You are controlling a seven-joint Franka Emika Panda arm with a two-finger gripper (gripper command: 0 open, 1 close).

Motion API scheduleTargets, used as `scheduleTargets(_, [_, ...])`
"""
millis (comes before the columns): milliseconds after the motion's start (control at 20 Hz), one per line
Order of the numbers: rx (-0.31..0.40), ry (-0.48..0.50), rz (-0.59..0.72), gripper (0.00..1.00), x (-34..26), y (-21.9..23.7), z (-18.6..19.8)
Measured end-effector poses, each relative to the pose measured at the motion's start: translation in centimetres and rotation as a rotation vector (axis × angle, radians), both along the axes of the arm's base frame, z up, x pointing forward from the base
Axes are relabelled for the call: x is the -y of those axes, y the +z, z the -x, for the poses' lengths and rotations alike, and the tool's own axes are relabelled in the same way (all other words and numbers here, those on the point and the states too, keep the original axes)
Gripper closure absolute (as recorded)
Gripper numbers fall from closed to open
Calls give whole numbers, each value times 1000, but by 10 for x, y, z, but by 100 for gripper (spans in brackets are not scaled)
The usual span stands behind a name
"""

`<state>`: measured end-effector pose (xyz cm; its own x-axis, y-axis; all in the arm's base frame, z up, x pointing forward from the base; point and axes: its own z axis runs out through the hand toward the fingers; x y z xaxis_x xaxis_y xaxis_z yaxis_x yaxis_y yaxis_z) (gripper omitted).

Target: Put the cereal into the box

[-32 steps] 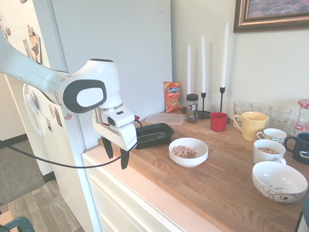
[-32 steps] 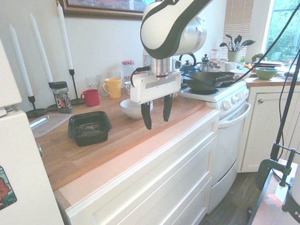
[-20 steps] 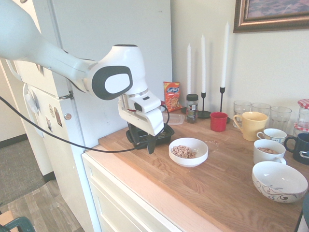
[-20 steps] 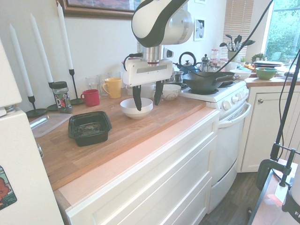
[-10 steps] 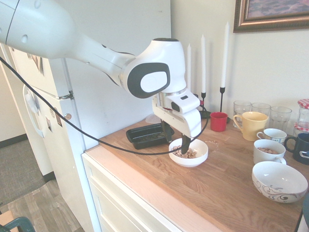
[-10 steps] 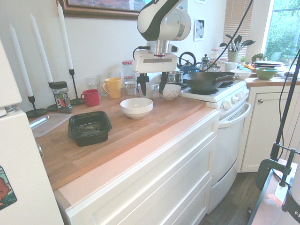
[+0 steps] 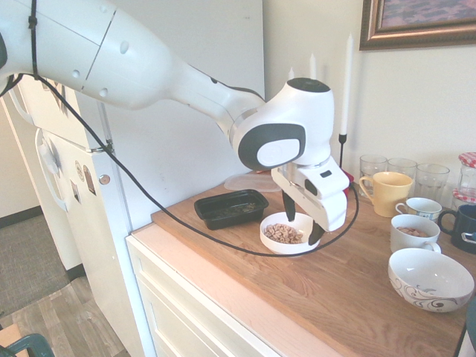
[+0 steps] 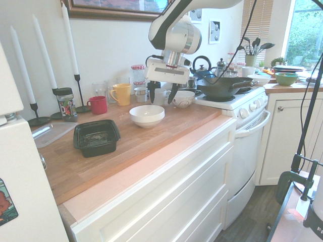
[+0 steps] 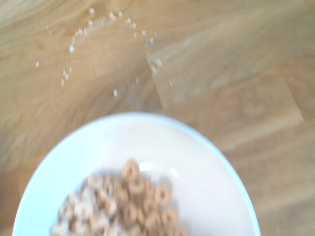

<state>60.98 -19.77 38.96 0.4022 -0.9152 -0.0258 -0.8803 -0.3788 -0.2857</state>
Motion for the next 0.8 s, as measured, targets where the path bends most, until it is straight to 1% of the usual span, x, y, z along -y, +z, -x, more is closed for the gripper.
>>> scheduleTargets(350, [9, -28, -43, 0, -2, -32, -26])
scheduleTargets(650, [2, -43, -72, 0, -1, -60, -47])
scheduleTargets(700, [3, -42, -73, 100, -2, -62, -50])
scheduleTargets(800, [4, -38, -77, 100, -4, -66, -56])
